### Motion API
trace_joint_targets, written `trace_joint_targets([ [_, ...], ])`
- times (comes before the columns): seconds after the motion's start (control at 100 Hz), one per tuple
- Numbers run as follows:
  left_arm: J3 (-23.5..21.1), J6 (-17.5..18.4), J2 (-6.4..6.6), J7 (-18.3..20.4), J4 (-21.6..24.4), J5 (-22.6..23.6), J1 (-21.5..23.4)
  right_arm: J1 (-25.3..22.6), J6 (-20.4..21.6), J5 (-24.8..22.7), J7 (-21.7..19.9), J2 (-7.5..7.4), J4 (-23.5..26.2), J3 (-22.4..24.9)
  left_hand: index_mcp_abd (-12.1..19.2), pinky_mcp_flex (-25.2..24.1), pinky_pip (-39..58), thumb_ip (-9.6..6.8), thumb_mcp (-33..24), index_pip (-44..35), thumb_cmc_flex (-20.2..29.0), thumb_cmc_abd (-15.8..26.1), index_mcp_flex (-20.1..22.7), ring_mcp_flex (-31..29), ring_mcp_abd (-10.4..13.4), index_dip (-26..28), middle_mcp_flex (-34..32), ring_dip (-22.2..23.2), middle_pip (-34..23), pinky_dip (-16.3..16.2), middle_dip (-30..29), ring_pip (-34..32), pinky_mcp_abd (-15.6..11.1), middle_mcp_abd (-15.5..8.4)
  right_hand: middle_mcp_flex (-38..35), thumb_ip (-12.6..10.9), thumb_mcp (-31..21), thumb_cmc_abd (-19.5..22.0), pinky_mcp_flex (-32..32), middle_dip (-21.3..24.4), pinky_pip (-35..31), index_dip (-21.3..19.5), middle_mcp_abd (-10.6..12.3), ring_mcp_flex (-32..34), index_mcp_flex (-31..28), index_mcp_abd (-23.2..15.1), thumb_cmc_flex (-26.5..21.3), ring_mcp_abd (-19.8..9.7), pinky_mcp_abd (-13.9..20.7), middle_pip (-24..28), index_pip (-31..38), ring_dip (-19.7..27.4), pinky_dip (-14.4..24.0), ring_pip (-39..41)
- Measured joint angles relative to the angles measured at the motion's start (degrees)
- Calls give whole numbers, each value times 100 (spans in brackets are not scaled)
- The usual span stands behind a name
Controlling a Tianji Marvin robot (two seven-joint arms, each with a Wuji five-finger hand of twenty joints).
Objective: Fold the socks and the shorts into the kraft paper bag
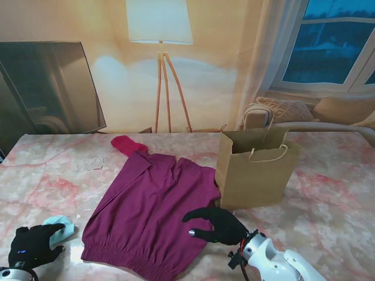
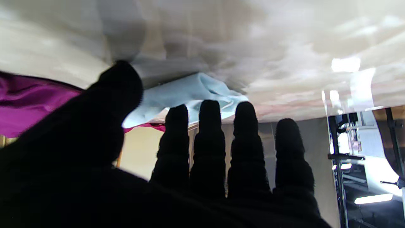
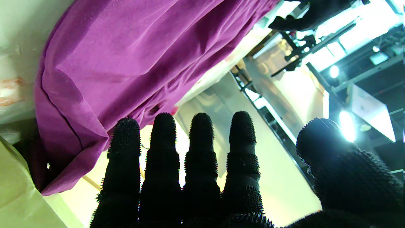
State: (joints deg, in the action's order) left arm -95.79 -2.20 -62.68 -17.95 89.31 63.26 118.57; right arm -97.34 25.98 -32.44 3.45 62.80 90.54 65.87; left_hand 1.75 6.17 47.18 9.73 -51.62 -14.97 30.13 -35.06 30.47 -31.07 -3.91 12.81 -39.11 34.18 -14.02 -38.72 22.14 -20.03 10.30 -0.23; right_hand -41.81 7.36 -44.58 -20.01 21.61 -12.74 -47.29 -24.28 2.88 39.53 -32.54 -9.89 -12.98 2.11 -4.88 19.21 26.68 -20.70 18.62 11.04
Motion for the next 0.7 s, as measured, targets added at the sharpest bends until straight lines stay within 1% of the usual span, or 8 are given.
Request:
trace_joint_targets([
  [0.09, 80, -72, 24, -201, -165, 133, -129, 1, -1, 2, -5, 0, 0, 0, 90, 276, 365, -3, -331, -465, 506, -4, 284, -435, 1, 146, -468, 379, -346, 0, 517, -418, -11, -60, 0, 0, 0, 0, 0, 0, -1, 0, 0, 0, 0, 0, 0, 1, 0, 0, 0, -2, 0, 1],
  [0.14, 113, -84, 26, -317, -264, 83, -197, 1, -2, 2, -5, 0, -1, 2, 166, 412, 565, -3, -275, -864, 934, -68, 477, -599, 1, 320, -704, 579, -335, 55, 1487, -641, -15, -60, 0, 0, 0, 0, 0, 0, -1, 0, 0, 0, 0, 0, 0, 1, 0, 0, 0, -6, 0, 1],
  [0.22, 167, -85, 26, -575, -405, -34, -299, 0, -2, 2, -9, 0, -1, 5, 243, 679, 865, -3, 137, -1422, 1557, -70, 982, -947, 1, 549, -1653, 850, -81, 130, 2919, -1036, -16, -60, 0, 0, 0, 1, 0, 0, -1, 0, 0, 0, 0, 0, 0, 2, 0, 0, 0, -8, 0, 1],
  [0.36, 147, -50, 22, -500, -416, -92, -346, -1, -10, 2, -15, 0, 0, 8, 321, 607, 911, -3, 536, -1958, 1715, 145, 1197, -901, -83, 395, -1836, 1256, -103, 255, 3856, -1312, -16, -62, 0, 0, 0, 0, 0, 0, -2, 0, 0, 0, 0, 0, 0, 2, 0, 0, 0, -10, 0, 1],
  [0.44, 99, -13, 21, -363, -343, -184, -347, 2, -19, 2, -15, 0, 2, 8, 612, 461, 911, -3, 772, -2753, 1710, 383, 1317, -714, -114, 588, -1836, 1369, -349, 274, 4316, -1315, -16, -43, 0, 0, 0, 1, 0, 0, -2, 0, 0, 0, 0, 0, 0, 2, 0, 0, 0, -11, 0, 1],
  [0.54, 86, -7, 2, -365, -334, -338, -338, 16, -44, 2, -15, 0, 4, 6, 793, 391, 904, -3, 1043, -2801, 1710, 533, 1302, -700, -129, 1357, -1836, 1286, -370, 275, 4167, -1295, -19, -43, 0, 0, 0, 1, 0, 0, -2, 0, 0, 0, 0, 0, 0, 2, -1, 0, 0, -13, 0, 2],
  [0.64, 32, 8, -38, -394, -250, -310, -288, 65, -116, 9, -52, 0, 5, 0, 872, 470, 911, -3, 1202, -2720, 1712, 622, 1249, -766, -129, 1870, -1840, 835, -231, 275, 2418, -1152, -21, -43, 0, 0, 0, 1, 0, 0, -3, 0, -1, 0, 0, 0, 0, 3, -1, 0, 0, -58, 0, 2],
  [0.7, -2, 20, -56, -396, -116, -297, -241, 98, -164, 19, -73, 0, 13, 1, 874, 554, 973, -3, 1211, -2717, 1713, 718, 1147, -1047, -129, 2070, -2100, 776, -138, 258, 1781, -1150, -21, -43, 0, 0, 0, 1, 0, 0, -3, 0, -1, 0, 0, 0, 0, 3, -1, 0, 0, -61, 0, 2],
])
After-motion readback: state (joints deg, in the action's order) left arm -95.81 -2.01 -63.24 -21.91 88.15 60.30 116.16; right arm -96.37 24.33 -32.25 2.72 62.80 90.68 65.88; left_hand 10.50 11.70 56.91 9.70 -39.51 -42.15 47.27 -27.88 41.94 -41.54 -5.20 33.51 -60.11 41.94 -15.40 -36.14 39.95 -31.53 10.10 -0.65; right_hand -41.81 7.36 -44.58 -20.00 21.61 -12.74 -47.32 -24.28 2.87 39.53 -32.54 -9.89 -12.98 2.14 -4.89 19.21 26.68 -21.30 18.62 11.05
